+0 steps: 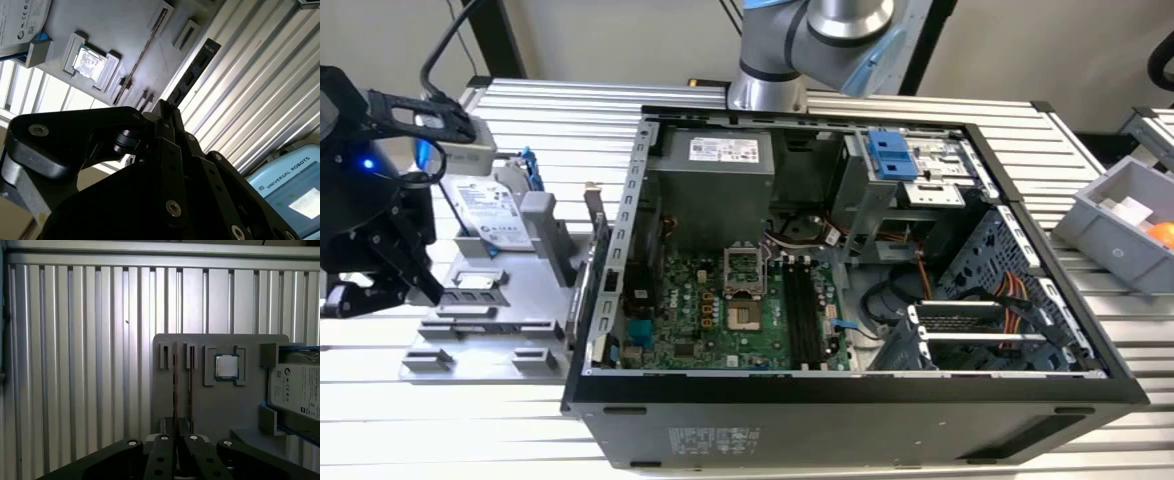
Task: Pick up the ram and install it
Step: 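Pick up the ram and move it above insertion slot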
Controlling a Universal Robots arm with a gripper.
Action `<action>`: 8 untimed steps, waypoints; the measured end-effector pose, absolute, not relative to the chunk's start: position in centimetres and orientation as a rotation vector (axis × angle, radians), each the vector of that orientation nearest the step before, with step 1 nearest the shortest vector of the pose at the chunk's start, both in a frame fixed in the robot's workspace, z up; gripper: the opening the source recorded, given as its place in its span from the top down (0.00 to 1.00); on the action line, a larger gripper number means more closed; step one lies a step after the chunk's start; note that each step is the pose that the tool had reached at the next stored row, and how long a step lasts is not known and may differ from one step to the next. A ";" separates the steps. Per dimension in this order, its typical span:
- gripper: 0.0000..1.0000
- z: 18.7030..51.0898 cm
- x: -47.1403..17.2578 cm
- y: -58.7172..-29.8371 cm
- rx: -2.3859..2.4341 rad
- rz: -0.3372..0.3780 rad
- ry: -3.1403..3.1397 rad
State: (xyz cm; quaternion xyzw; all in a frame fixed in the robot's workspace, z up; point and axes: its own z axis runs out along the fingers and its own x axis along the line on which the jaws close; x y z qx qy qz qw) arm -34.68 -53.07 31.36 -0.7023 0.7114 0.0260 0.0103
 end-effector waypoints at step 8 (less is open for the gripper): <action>1.00 32.1 -34.7 -53.1 -2.192 0.080 2.221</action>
